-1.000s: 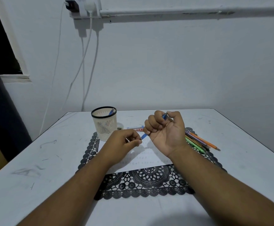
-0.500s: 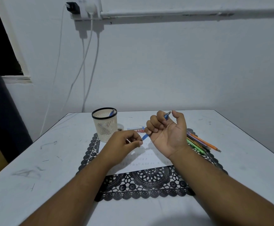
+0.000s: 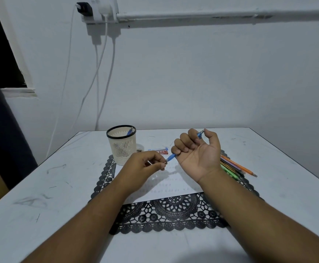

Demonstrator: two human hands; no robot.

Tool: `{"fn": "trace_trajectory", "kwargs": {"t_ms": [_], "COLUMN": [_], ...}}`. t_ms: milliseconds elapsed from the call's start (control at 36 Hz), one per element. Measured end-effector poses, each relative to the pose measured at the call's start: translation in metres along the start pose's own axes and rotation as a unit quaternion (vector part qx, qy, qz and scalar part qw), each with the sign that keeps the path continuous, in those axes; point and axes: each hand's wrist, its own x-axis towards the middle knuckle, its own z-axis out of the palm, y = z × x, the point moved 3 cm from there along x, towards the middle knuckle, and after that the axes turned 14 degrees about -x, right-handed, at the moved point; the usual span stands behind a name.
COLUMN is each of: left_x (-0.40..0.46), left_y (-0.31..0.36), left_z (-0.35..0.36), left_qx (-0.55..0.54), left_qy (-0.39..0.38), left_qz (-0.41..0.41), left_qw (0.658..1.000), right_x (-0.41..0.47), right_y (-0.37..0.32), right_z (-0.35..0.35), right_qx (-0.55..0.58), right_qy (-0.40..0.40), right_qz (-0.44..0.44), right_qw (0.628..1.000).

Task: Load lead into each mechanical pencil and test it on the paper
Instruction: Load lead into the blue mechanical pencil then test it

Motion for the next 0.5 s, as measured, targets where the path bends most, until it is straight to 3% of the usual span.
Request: {"fn": "trace_trajectory", "kwargs": {"t_ms": [500], "left_x": [-0.0002], "left_y": [0.0010], "left_z": [0.0009], "left_qx": [0.015], "left_qy": [-0.003], "left_qz": [0.010], "left_qw": [1.000], "right_x": [-0.0007], "right_y": [0.0003], "right_z": [0.0003], "right_qx": [0.002], "right_qy": [0.000], "right_qz": [0.002], "right_qw": [1.000]}}
